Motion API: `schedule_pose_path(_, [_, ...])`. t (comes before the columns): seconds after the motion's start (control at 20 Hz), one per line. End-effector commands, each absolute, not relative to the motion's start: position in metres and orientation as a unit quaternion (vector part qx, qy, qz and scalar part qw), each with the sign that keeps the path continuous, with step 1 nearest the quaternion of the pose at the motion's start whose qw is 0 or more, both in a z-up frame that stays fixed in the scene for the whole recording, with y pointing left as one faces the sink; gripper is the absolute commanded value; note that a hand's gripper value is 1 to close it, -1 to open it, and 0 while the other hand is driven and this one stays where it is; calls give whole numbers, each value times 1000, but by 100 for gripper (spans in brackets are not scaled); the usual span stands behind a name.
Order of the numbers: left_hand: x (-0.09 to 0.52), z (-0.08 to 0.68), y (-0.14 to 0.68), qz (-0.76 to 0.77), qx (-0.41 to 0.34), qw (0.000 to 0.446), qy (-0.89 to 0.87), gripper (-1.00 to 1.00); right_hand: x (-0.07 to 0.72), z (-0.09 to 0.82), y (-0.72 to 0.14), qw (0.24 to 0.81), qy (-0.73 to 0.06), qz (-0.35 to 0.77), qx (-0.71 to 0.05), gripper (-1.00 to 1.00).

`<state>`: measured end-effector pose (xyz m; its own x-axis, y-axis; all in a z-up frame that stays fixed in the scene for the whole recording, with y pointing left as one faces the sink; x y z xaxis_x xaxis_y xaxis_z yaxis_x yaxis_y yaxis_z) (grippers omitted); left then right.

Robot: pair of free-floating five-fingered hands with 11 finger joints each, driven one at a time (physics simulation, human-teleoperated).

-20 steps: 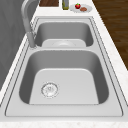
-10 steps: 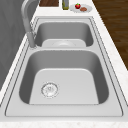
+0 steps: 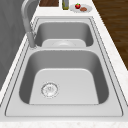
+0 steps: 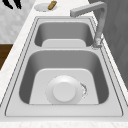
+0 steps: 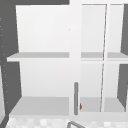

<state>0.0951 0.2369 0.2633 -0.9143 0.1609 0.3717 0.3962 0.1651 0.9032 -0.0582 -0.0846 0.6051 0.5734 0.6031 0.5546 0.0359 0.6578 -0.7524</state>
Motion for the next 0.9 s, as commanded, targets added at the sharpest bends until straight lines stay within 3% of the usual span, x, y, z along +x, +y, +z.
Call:
schedule_pose_path(0.0, [95, 263, 237, -619, -184, 95, -757, 0, -59, 624, -78, 803, -441, 119, -384, -100])
schedule_pose_path(0.85, [95, 263, 237, -619, -184, 95, -757, 0, -60, 694, -70, 773, -458, -40, -438, -100])
